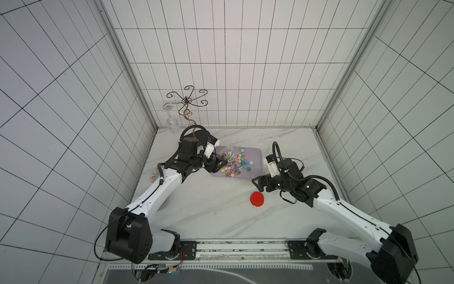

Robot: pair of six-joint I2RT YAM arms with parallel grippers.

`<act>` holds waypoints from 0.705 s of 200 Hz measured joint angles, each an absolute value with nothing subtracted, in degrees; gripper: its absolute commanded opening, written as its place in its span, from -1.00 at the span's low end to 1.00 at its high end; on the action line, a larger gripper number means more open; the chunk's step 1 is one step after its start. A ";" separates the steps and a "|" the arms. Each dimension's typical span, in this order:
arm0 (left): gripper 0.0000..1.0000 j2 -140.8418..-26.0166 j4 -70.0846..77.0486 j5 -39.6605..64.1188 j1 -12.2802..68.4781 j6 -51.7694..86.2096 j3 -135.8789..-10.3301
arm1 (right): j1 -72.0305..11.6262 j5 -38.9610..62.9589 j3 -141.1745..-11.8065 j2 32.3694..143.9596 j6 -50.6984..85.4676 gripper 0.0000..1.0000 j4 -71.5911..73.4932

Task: Pour the candies out of the jar
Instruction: 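Place the lid at the center of the board, then pour the candies out of the jar onto the tray.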

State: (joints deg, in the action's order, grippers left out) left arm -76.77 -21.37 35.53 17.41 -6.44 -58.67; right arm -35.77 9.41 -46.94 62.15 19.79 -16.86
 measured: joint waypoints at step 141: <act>0.09 -84.93 -21.89 28.12 22.15 -5.80 -58.70 | -15.22 24.53 -51.05 60.18 13.85 0.85 -19.88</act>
